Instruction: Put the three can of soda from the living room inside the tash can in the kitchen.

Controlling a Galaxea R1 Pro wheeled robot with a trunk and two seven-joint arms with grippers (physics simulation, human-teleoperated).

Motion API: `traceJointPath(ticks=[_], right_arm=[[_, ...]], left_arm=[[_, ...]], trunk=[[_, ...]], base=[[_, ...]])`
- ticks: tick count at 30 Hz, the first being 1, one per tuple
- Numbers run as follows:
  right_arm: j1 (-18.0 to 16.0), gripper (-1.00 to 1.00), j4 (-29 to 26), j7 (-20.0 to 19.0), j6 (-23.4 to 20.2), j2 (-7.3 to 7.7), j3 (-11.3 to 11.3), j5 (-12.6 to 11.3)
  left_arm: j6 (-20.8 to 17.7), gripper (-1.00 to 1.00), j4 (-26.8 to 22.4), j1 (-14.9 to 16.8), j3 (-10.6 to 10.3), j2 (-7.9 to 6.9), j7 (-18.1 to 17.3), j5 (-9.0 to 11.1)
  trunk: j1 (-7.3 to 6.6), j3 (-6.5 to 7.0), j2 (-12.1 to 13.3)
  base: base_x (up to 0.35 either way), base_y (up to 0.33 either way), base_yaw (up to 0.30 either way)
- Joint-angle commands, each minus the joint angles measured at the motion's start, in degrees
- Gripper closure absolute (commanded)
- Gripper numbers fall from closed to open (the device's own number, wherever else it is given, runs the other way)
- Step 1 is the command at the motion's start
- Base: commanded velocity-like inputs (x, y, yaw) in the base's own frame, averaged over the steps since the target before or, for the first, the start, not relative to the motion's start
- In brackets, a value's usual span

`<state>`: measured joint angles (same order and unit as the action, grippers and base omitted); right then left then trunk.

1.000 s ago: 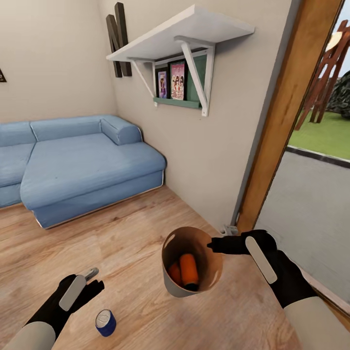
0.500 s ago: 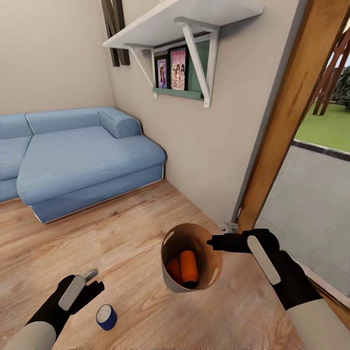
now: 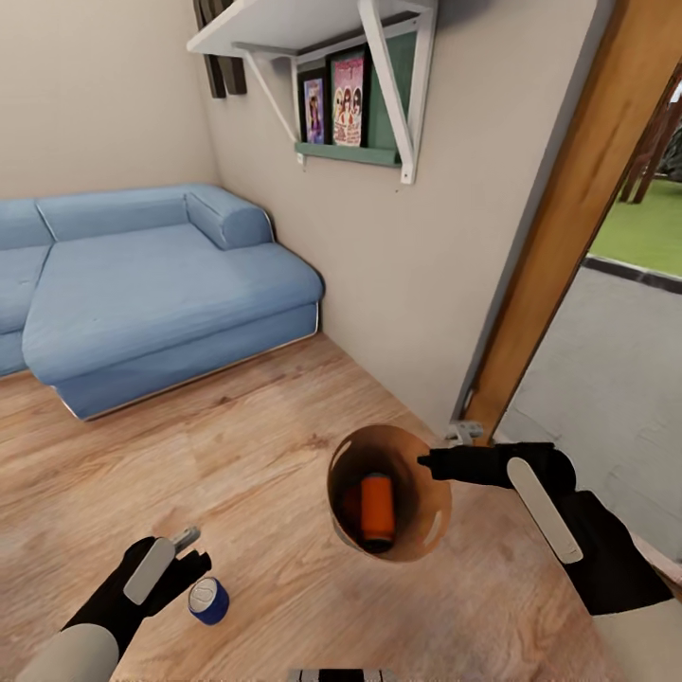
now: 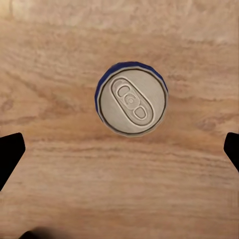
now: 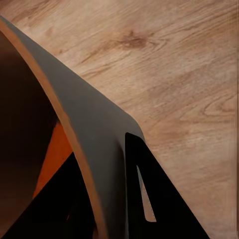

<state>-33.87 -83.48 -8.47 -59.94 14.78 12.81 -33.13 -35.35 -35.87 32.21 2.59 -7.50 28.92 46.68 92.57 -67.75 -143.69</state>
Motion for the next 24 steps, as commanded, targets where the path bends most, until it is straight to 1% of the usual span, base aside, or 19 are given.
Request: traceJointPath(ticks=[1, 2, 3, 5, 7, 10, 11, 14, 16, 17, 19, 22, 24], right_arm=[[0.3, 1.0, -0.8, -0.2, -0.1, 0.63, 0.0, -1.6], [0.5, 1.0, -1.7, -0.2, -0.1, 1.31, -0.1, -2.2], [0.6, 1.0, -1.9, -0.2, -0.1, 1.5, -0.1, -2.5], [0.7, 1.0, -2.5, -0.2, -0.1, 2.14, 0.0, -3.7], [0.7, 1.0, -2.9, -0.2, -0.1, 2.4, 0.0, -4.3], [0.9, 1.0, -3.5, -0.2, -0.1, 2.65, -0.1, -4.5], [1.0, 1.0, -4.0, -0.2, -0.1, 2.99, 0.0, -4.5], [1.3, 1.0, -4.8, -0.2, -0.1, 3.56, -0.1, -4.6], [1.4, 1.0, -5.0, -0.2, -0.1, 3.68, -0.1, -4.6], [1.4, 1.0, -5.0, -0.2, -0.1, 3.7, -0.1, -4.6], [1.4, 1.0, -5.1, -0.2, -0.1, 3.73, -0.1, -4.7], [1.4, 1.0, -5.1, -0.2, -0.1, 3.83, -0.1, -4.7], [1.4, 1.0, -5.3, -0.2, -0.1, 4.11, -0.2, -4.7]], left_arm=[[0.0, -1.0, 0.1, 0.1, -0.4, 0.02, 0.0, 0.0], [0.0, -1.0, 0.1, 0.1, -0.6, 0.03, -0.3, 0.0], [0.0, -1.0, 0.1, 0.1, -0.6, 0.03, -0.4, 0.0], [0.0, -1.0, 0.1, 0.2, -0.8, 0.09, -1.8, 0.0], [0.0, -1.0, 0.2, 0.9, -0.8, 0.2, -2.5, 0.0], [0.0, -1.0, 0.2, 1.4, -0.9, 0.24, -2.8, 0.0], [-0.1, -1.0, 0.2, 1.9, -0.9, 0.21, -2.8, -0.1], [-0.9, -1.0, 1.2, 4.6, -0.9, -0.37, -2.8, -0.2], [-1.1, -1.0, 4.7, 7.3, -0.9, -0.5, -2.9, -0.3], [-1.1, -1.0, 5.5, 7.8, -0.9, -0.52, -2.9, -0.3], [-1.1, -1.0, 7.3, 8.8, -0.9, -0.55, -3.0, -0.6], [-0.8, -1.0, 9.0, 9.5, -0.9, -0.52, -4.5, -2.6], [-0.7, -1.0, 9.3, 9.7, -0.9, -0.51, -4.9, -3.3]], trunk=[[0.02, -0.22, 0.0], [0.04, -0.44, 0.0], [0.07, -0.67, 0.0], [0.12, -1.11, -0.1], [0.17, -1.55, -0.1], [0.25, -2.22, -0.1], [0.27, -2.44, -0.2], [0.35, -3.1, -0.2], [0.4, -3.55, -0.2], [0.43, -3.77, -0.2], [0.48, -4.21, -0.3], [0.56, -4.87, -0.3], [0.61, -5.32, -0.3]], base=[[0.0, 0.0, 0.0], [0.0, 0.0, 0.0], [0.0, 0.0, 0.0], [0.0, 0.0, 0.0], [0.0, 0.0, 0.0], [0.0, 0.0, 0.0], [0.0, 0.0, 0.0], [0.0, 0.0, 0.0], [0.0, 0.0, 0.0], [0.0, 0.0, 0.0], [0.0, 0.0, 0.0], [0.0, 0.0, 0.0], [0.0, 0.0, 0.0]])
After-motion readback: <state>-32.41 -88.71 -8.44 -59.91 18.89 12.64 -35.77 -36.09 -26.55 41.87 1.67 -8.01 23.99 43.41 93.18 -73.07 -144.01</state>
